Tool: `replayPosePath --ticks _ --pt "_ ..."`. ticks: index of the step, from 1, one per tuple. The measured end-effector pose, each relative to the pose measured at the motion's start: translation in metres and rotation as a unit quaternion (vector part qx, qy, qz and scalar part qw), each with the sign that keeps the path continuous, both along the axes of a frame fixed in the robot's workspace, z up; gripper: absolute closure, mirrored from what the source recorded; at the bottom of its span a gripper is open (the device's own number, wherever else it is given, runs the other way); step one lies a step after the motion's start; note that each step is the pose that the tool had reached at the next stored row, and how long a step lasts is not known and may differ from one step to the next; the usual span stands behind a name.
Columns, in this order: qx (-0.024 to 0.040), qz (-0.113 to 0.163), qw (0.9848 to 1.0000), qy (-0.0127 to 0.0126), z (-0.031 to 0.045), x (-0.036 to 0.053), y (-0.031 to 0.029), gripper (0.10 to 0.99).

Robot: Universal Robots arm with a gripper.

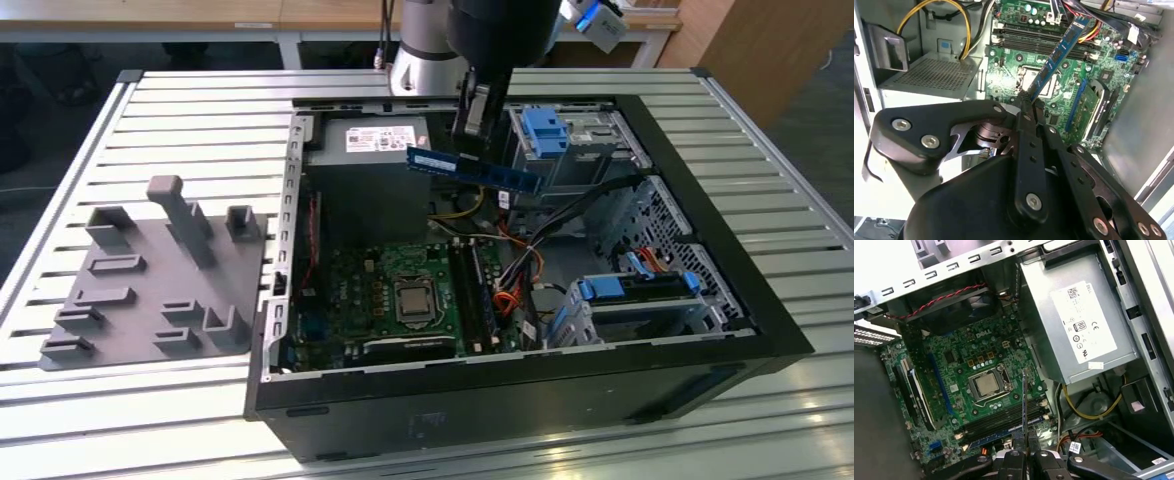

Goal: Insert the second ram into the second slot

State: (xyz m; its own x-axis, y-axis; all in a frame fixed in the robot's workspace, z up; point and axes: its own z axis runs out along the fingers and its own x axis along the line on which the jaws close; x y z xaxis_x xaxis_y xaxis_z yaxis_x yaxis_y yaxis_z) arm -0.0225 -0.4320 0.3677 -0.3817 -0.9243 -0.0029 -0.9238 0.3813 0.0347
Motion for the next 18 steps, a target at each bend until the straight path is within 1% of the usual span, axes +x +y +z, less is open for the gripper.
replayPosePath --ticks 2,5,7,9,12,14,18 --pt "-0.0003 -0.013 0.9999 -0.0002 -0.0007 0.0001 0.0 0.949" --pt "-0.001 -0.04 0.9992 -0.0003 -0.002 0.0001 0.0 0.949" --pt "-0.0013 -0.058 0.9983 -0.0003 -0.003 0.0 -0.0001 0.949" --pt "-0.0017 -0.076 0.9971 -0.0003 -0.0039 0.0001 0.0 0.949" --pt "-0.0021 -0.104 0.9946 -0.0003 -0.0053 0.0001 0.0 0.949" --pt "-0.0023 -0.122 0.9926 -0.0003 -0.0063 0.0 0.0 0.949" --pt "-0.0026 -0.158 0.9875 -0.0003 -0.0081 0.0001 0.0 0.949"
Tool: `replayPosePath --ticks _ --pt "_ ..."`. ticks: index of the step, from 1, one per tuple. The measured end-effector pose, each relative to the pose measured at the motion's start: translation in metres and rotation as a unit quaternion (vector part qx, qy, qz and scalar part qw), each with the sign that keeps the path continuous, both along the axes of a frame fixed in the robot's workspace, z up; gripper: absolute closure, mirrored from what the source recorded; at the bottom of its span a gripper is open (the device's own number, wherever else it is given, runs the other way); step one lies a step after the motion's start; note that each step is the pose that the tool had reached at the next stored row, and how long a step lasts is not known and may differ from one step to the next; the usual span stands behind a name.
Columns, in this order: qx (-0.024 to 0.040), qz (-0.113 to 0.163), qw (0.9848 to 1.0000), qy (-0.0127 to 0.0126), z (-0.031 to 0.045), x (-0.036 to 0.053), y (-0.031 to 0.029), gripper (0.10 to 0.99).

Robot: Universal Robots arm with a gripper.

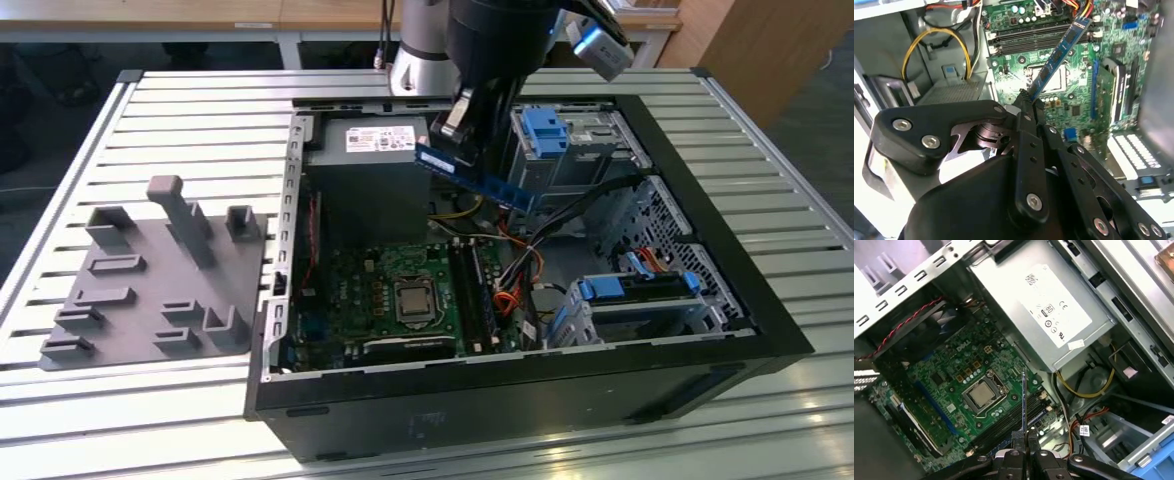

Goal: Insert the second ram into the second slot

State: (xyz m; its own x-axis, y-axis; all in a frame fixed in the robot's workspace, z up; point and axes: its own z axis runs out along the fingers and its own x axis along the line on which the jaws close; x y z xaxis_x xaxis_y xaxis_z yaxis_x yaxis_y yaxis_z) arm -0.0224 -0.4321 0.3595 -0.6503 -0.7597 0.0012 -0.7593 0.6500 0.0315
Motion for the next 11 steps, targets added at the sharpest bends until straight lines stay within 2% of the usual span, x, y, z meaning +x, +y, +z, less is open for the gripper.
replayPosePath --ticks 3,6,11 --pt "0.0 -0.026 0.9997 0.0 -0.0013 0.0 0.0 0.949" --pt "-0.0004 -0.053 0.9986 -0.0001 -0.003 0.0 0.0 0.949" --pt "-0.001 -0.098 0.9951 -0.0002 -0.0058 0.0 0.0 0.949"
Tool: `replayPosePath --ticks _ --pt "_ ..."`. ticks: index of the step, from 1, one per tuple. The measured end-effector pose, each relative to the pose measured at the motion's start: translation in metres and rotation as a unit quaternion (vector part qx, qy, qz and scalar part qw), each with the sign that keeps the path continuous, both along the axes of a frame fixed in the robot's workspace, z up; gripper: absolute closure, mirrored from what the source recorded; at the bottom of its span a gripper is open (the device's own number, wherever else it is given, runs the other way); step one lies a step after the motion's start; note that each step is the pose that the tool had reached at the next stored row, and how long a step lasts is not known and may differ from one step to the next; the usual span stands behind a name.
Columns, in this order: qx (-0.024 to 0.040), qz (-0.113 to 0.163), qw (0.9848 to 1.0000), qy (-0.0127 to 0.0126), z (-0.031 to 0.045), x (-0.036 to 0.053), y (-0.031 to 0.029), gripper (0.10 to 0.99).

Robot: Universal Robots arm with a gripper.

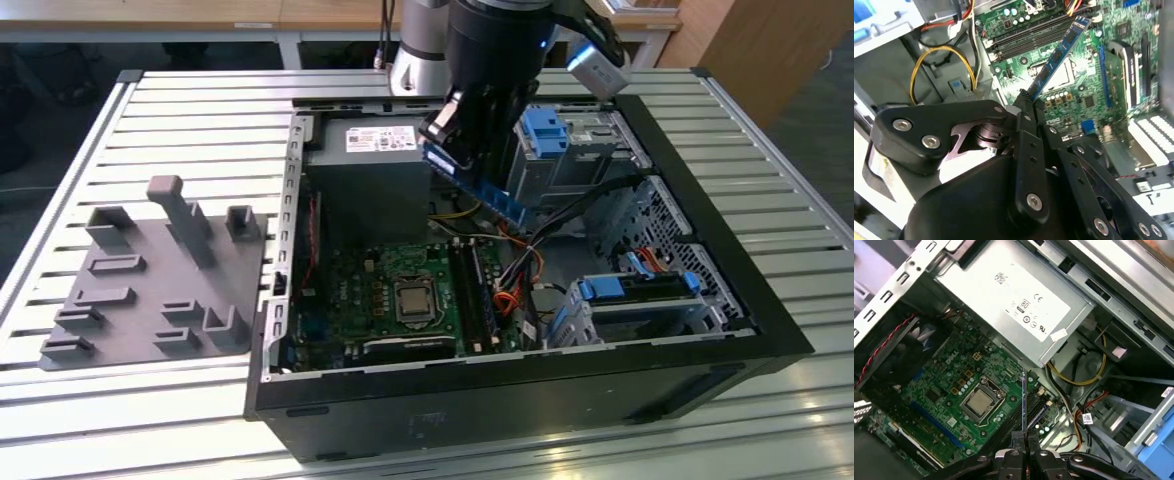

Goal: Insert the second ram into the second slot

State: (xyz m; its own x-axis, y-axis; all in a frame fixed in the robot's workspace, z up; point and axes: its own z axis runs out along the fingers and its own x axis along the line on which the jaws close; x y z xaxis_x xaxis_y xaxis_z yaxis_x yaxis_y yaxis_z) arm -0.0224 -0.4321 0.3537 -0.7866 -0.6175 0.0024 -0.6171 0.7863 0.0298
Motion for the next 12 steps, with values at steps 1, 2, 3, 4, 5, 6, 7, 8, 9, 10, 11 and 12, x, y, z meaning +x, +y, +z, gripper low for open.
replayPosePath --ticks 1,2,3,4,5,6,7,8,9,10,11,12 --pt "-0.0001 -0.009 1.0 0.0 -0.0005 0.0 0.0 0.949" --pt "-0.0003 -0.018 0.9998 0.0 -0.0011 0.0 0.0 0.949" --pt "-0.0004 -0.027 0.9996 0.0 -0.0016 0.0 0.0 0.949" --pt "-0.0005 -0.037 0.9993 -0.0001 -0.0022 0.0 0.0 0.949" --pt "-0.0007 -0.046 0.999 -0.0001 -0.0028 0.0 0.0 0.949" --pt "-0.0008 -0.055 0.9985 -0.0001 -0.0033 0.0 0.0 0.949" --pt "-0.0009 -0.064 0.998 -0.0001 -0.0038 0.0 0.0 0.949" --pt "-0.001 -0.073 0.9974 -0.0001 -0.0044 0.0 0.0 0.949" --pt "-0.0012 -0.082 0.9967 -0.0001 -0.005 0.0 0.0 0.949" --pt "-0.0013 -0.091 0.9959 -0.0001 -0.0055 0.0 0.0 0.949" --pt "-0.0014 -0.099 0.995 -0.0001 -0.0061 0.0 0.0 0.949" --pt "-0.0016 -0.109 0.994 -0.0001 -0.0066 0.0 0.0 0.949"
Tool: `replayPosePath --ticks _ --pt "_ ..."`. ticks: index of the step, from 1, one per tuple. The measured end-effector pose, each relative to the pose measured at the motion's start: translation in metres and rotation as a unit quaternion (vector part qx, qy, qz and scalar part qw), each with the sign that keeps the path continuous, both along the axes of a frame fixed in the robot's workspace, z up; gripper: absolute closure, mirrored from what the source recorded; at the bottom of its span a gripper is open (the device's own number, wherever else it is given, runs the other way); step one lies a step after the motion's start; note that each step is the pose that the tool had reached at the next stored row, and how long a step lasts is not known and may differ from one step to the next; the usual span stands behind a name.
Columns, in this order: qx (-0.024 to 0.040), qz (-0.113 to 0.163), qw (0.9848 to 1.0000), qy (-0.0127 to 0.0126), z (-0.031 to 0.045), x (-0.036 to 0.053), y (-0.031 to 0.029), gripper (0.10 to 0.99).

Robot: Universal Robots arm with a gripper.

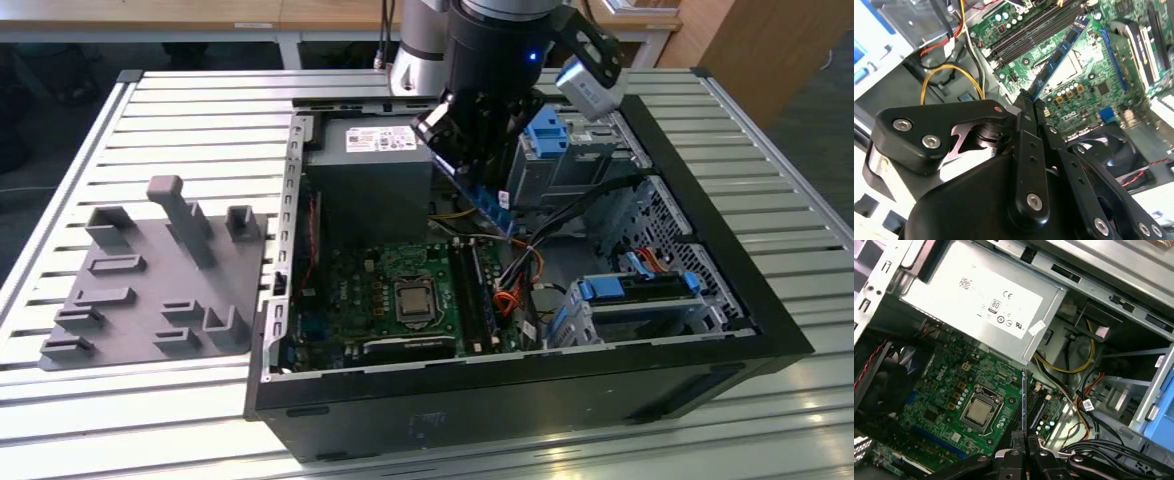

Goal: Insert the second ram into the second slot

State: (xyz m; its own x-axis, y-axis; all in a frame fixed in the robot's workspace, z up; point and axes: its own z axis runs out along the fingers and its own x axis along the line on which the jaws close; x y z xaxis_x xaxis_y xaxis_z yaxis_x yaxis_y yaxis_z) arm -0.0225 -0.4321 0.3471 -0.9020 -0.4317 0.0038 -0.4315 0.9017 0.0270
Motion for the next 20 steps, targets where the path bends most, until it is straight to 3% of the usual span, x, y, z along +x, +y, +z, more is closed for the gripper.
replayPosePath --ticks 5,10,15,20 --pt "-0.0006 -0.045 0.999 -0.0001 -0.0028 0.0 0.0 0.949" --pt "-0.0012 -0.091 0.9959 -0.0002 -0.0056 0.0 0.0 0.949" --pt "-0.0018 -0.136 0.9907 -0.0003 -0.0085 0.0 0.0 0.949" --pt "-0.0021 -0.18 0.9836 -0.0002 -0.0128 0.0 0.0 0.949"
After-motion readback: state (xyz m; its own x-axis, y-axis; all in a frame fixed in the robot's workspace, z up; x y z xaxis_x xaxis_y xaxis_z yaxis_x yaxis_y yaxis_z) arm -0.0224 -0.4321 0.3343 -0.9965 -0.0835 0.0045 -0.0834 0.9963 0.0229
